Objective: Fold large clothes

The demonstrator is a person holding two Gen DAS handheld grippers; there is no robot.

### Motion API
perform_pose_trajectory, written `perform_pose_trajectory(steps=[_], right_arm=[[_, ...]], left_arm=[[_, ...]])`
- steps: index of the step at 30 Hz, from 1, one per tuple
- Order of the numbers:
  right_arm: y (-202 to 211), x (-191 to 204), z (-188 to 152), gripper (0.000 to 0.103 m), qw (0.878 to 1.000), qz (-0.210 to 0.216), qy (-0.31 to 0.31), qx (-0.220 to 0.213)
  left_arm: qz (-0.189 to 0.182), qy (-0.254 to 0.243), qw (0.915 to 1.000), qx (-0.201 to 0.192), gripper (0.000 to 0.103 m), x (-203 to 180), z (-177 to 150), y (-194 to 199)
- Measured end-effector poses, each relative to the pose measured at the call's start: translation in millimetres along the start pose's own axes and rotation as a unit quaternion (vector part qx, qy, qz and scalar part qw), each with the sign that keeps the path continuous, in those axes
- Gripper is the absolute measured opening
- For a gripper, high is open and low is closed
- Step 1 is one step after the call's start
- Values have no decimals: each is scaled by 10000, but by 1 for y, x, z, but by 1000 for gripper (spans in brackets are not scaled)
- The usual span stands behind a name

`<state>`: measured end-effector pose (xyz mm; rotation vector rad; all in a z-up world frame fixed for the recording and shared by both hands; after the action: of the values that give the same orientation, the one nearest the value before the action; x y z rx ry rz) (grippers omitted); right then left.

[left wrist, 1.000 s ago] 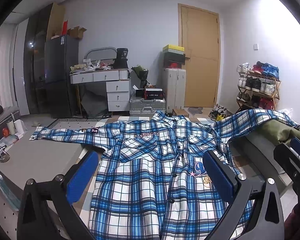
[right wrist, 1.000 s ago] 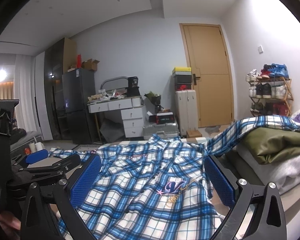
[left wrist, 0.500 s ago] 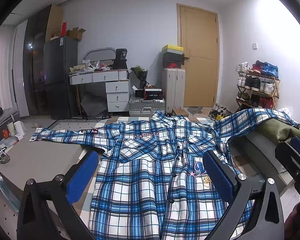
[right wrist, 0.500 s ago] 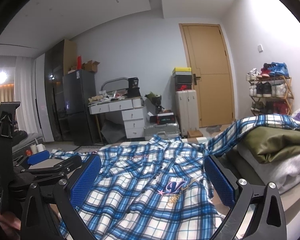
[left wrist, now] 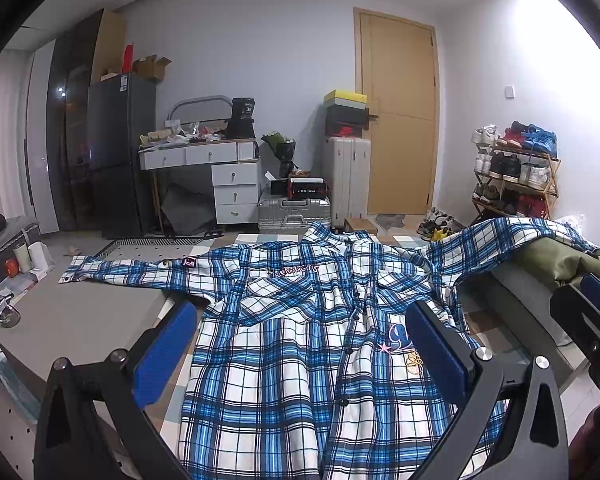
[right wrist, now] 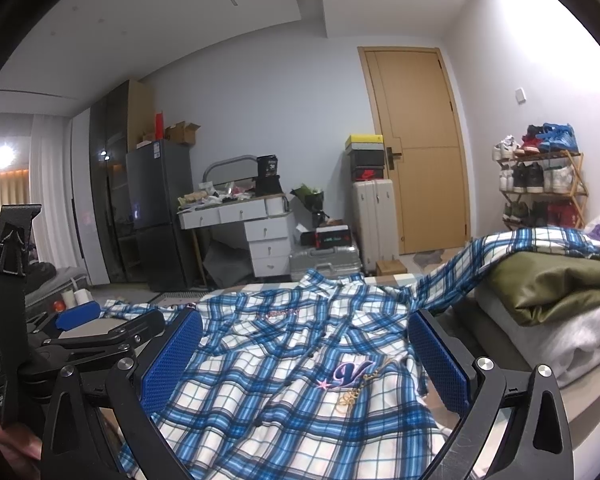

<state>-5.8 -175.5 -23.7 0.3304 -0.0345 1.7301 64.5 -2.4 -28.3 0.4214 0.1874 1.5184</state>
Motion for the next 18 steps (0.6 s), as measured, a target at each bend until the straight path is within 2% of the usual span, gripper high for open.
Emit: perform_pose_trajectory(steps=[18], right_arm=[[-2, -15, 1, 103, 9997, -140, -192, -68]], left_arm=[[-77, -37, 10000, 40, 102, -3, -3, -10]])
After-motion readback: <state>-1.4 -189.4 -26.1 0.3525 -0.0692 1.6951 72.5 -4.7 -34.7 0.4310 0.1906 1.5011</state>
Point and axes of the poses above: each gripper's, at about its wrist camera, not at the fingertips, and y roughly against the way its jaws point, x to its left, z to its top, the point moved 8 cm from there along -y, roughly the way its jaws point, and after that the axes turned 10 degrees about -y, right-handed, at the moved point
